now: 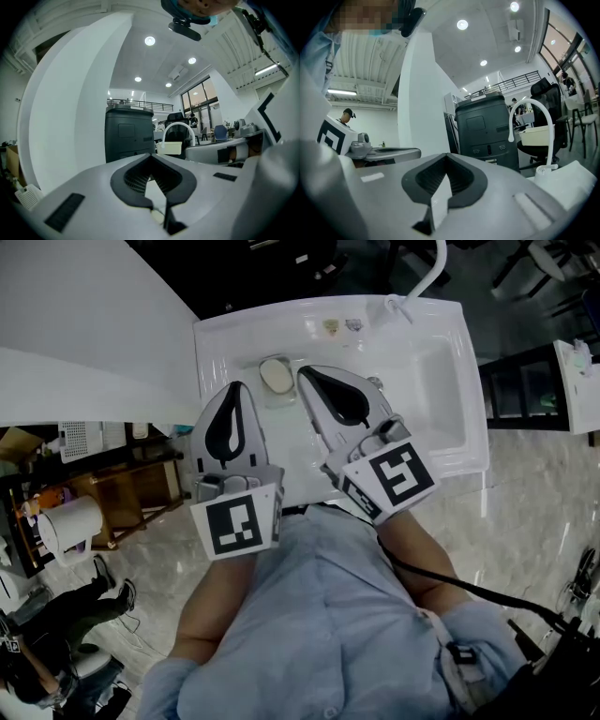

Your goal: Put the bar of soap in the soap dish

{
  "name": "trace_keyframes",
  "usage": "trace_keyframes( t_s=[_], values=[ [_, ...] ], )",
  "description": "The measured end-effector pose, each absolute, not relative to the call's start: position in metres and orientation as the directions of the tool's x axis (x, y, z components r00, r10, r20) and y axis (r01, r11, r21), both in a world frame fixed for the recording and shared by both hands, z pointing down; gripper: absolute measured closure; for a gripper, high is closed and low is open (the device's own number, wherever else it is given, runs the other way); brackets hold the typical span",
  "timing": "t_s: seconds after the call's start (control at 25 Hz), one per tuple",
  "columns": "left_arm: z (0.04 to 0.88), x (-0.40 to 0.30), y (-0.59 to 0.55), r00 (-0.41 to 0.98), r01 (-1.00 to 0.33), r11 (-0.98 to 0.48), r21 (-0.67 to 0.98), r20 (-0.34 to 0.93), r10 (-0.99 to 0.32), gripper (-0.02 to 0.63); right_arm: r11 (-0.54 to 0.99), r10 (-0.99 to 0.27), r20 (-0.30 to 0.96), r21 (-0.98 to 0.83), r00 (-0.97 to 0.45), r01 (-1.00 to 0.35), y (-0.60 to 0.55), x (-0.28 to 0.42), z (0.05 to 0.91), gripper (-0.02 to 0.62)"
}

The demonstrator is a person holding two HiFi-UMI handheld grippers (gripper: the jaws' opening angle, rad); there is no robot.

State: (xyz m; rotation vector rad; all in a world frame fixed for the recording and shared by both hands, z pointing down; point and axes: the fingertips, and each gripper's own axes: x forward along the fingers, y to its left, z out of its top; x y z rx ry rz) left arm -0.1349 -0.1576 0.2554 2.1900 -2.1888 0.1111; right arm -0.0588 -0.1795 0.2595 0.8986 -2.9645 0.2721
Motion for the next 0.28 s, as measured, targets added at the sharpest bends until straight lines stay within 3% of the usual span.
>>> trace_keyframes(
  t_s=[0.28],
  values=[
    [0.2547,-0.1385,-0.1630,0.006,-1.000,-0.007,-0.018,0.080,-0.997,0.601,0.816,-0.551,0.085,-0.157,-0.830,-0.557,-0.1832,-0.0640,0.2615,0.595]
  ],
)
